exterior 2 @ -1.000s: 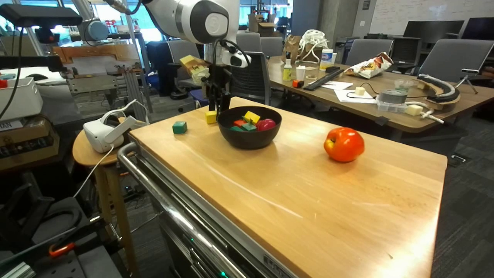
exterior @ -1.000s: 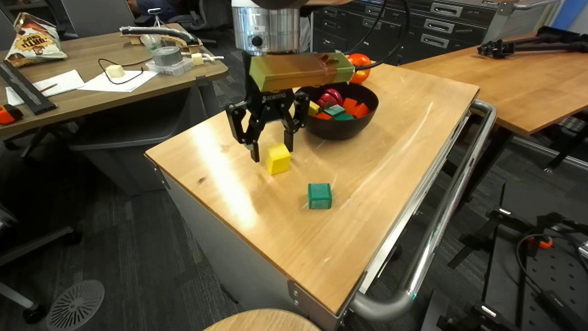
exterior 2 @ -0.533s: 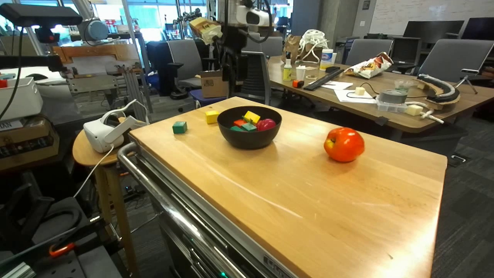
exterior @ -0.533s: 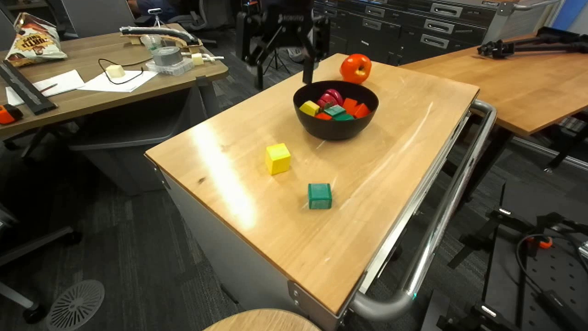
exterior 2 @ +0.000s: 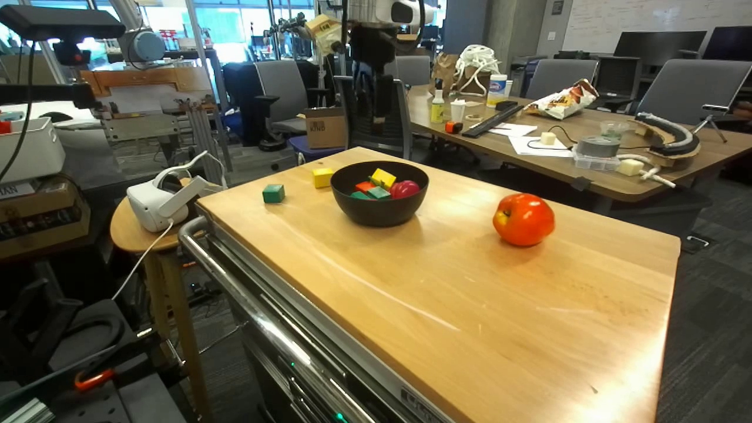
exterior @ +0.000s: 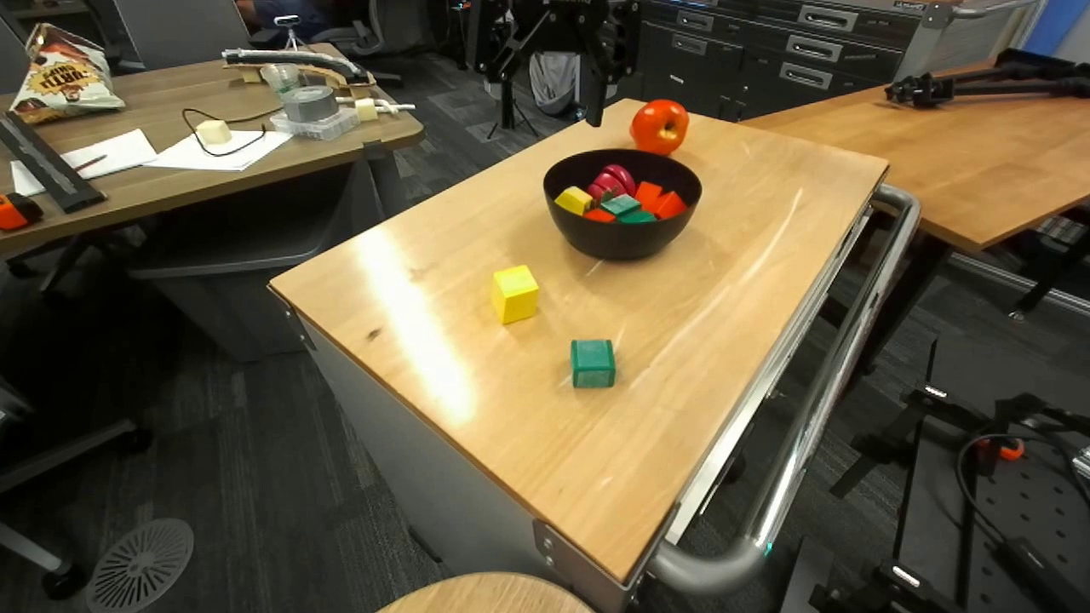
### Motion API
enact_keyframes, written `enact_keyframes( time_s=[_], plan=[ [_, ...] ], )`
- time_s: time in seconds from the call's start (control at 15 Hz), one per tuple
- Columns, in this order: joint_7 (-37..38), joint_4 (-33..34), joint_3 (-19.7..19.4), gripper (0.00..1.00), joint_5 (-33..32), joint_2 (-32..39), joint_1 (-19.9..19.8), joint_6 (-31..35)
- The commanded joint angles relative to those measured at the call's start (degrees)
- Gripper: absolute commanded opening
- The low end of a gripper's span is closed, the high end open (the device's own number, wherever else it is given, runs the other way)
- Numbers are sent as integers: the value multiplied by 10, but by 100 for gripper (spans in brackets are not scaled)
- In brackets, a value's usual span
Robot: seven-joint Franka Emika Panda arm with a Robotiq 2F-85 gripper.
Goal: Remove the blocks from the black bowl
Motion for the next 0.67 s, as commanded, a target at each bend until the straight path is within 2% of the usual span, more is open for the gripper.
enact_keyframes(
  time_s=[0.0, 0.13, 0.2, 0.27, 0.33, 0.4, 0.47, 0.53, 0.6],
  plan=[
    [101, 16, -15, 100, -2, 3, 7, 28],
    [160, 8, -22, 80, -9, -5, 7, 36],
    [194, 4, -27, 66, -22, -9, 8, 36],
    [230, 1, -33, 58, -39, -14, 10, 28],
    [264, 0, -38, 67, -60, -18, 12, 17],
    [274, 0, -37, 62, -63, -20, 8, 3],
    [290, 0, -39, 43, -72, -20, 5, -7],
    [296, 0, -38, 41, -69, -20, 2, -16],
    [298, -1, -37, 34, -67, -20, 0, -23]
  ],
)
